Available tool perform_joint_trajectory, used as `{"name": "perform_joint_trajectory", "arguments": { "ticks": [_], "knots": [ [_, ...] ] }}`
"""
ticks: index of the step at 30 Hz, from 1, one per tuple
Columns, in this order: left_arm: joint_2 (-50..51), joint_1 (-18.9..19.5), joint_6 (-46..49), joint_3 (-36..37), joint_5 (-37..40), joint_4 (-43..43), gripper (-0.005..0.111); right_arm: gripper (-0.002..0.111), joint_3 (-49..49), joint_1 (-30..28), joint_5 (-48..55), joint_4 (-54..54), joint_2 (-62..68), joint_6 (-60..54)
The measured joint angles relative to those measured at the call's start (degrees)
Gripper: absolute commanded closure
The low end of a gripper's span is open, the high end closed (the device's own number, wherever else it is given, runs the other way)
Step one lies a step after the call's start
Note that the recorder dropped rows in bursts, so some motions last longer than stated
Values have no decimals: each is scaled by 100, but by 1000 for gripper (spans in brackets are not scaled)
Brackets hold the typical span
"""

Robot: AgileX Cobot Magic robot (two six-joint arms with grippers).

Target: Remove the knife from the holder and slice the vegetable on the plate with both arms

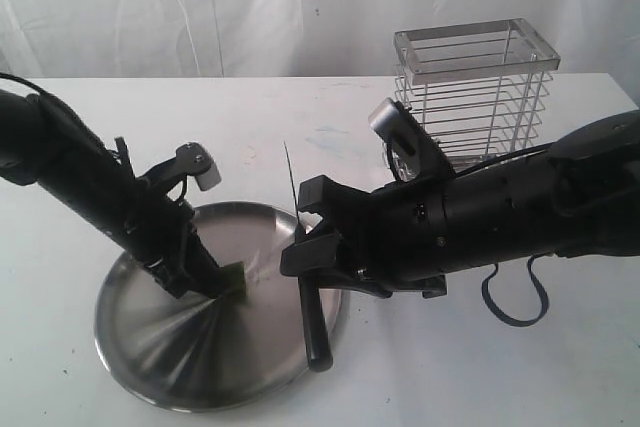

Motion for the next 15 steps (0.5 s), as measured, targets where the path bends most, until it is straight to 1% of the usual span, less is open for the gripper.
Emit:
{"name": "perform_joint_trajectory", "arguments": {
  "ticks": [4,6,11,13,15],
  "knots": [
    [-196,-151,0,429,-713,-124,107,108,0,0,0,0,0,0],
    [-288,-210,59,564,-948,-163,107,108,0,0,0,0,0,0],
    [-325,-222,102,654,-1075,-263,106,108,0,0,0,0,0,0],
    [-325,-222,109,657,-1075,-275,101,108,0,0,0,0,0,0],
    [-325,-222,125,657,-1075,-286,91,108,0,0,0,0,0,0]
  ]
}}
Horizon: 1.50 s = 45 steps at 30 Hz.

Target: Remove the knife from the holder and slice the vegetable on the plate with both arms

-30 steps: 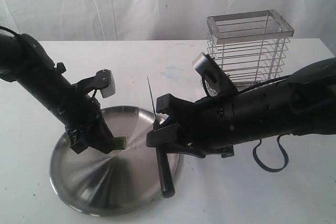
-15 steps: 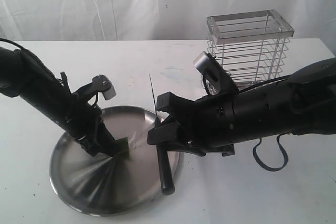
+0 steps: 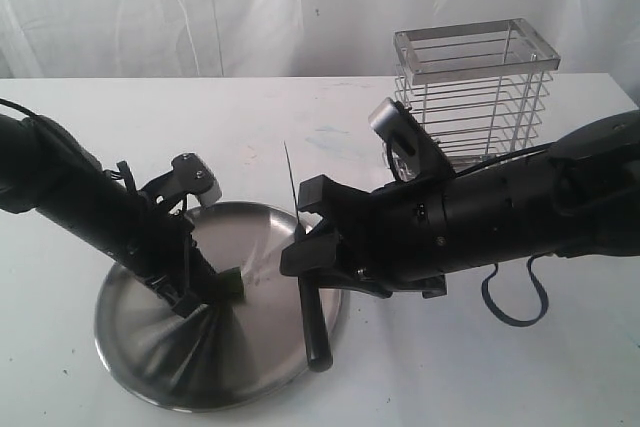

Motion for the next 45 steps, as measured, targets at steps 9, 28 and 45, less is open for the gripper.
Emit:
{"name": "perform_joint_trajectory", "arguments": {
  "ticks": [9,28,45],
  "knots": [
    [-4,0,8,0,132,-11,49,108,0,0,0,0,0,0],
    [-832,0,23,10,11,248,43,108,0,0,140,11,0,0],
    [-2289,671,-216,10,-806,-116,106,108,0,1533,-19,1832,360,-466]
  ]
}}
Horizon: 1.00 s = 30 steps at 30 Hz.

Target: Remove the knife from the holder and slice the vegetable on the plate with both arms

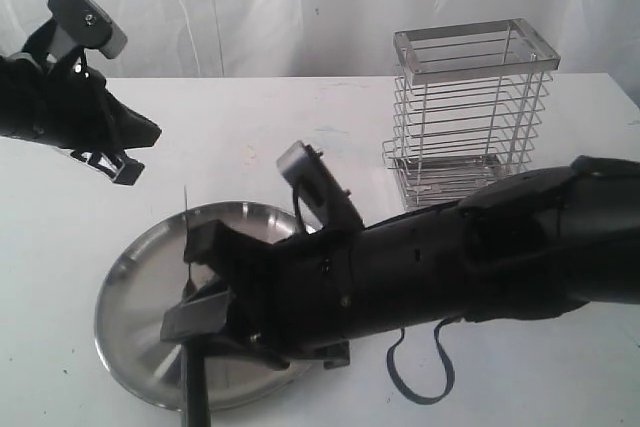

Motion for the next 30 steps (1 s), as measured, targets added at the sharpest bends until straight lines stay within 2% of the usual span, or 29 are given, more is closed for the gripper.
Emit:
{"name": "perform_joint_trajectory", "arguments": {
  "ticks": [4,7,14,16,24,30],
  "knots": [
    [0,47,78,0,-103,-420,107,108,0,157,88,28,153,0],
    [90,47,581,0,-47,-953,107,108,0,171,56,32,204,0],
    [860,55,2439,0,1109,-2982,107,108,0,118,185,55,206,54],
    [957,55,2668,0,1295,-3246,107,108,0,-37,405,55,206,65],
    [1036,55,2930,0,1490,-3650,107,108,0,-1101,1664,89,452,314],
    [1140,55,3329,0,1750,-3908,107,108,0,-1192,1682,89,902,384]
  ]
}}
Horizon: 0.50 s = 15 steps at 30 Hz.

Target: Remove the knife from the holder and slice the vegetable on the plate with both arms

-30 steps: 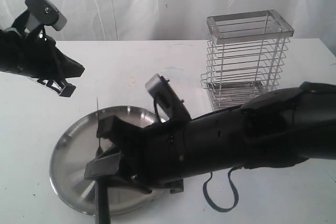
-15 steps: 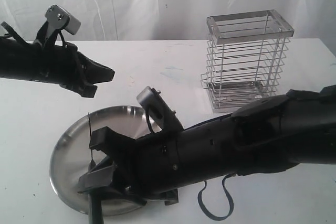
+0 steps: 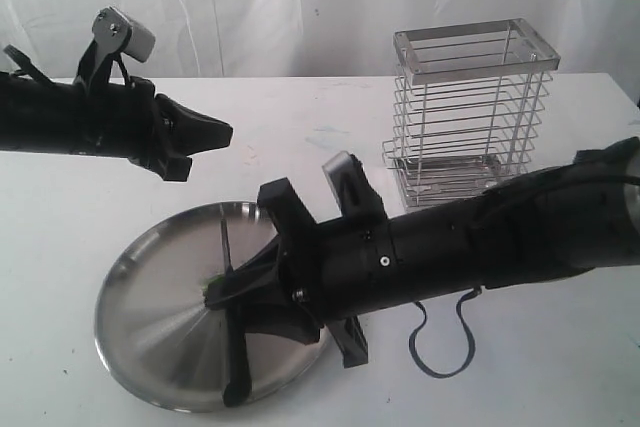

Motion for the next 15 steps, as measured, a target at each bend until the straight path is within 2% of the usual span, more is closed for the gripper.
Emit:
{"name": "perform_joint_trajectory", "arguments": {
  "ticks": [6,15],
  "knots": [
    [543,0,733,0,874,-648,107,108,0,0,-50,0,409,-175],
    [1034,0,733,0,1004,-596,107,108,0,0,-309,0,723,-630]
  ]
}}
